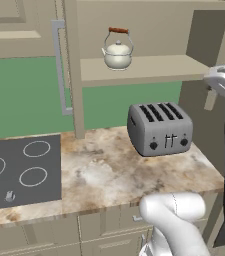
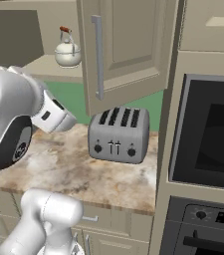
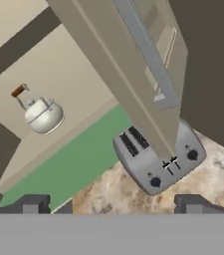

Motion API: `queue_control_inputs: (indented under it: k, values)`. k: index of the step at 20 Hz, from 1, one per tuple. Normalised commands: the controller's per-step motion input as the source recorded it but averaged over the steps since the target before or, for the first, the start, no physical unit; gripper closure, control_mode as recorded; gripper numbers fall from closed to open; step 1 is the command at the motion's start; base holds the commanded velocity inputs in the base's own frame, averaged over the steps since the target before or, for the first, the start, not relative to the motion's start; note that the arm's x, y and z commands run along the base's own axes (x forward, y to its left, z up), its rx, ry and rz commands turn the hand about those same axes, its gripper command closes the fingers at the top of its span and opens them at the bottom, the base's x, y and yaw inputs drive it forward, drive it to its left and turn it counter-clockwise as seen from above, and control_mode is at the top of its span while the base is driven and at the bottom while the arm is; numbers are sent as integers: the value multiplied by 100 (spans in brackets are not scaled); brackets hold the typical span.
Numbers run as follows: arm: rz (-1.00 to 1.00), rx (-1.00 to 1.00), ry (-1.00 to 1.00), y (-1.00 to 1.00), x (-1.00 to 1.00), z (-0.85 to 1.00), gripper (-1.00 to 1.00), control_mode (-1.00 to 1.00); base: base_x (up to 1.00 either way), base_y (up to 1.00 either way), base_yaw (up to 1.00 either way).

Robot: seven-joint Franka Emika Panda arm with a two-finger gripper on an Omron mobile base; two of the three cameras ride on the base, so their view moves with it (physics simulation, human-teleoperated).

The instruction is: Open the cabinet, pick the kettle from the cabinet, and place it in the sink.

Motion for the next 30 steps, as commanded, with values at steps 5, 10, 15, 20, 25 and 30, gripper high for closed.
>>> queue_control_inputs:
  k: [5, 10, 15, 20, 25, 30]
  values:
    - [-21, 5, 5, 46, 3, 5, -100, -100, 0, 0, 0]
    - [-31, 8, 3, 34, 32, 0, -100, -100, 0, 0, 0]
    - [-17, 20, -1, 19, 38, 0, -100, -100, 0, 0, 0]
    - [-7, 19, -7, 7, 43, 0, -100, -100, 0, 0, 0]
    - [-11, 8, -15, -6, 42, -10, -100, -100, 0, 0, 0]
    - [-22, 0, -26, -10, 36, -10, -100, -100, 0, 0, 0]
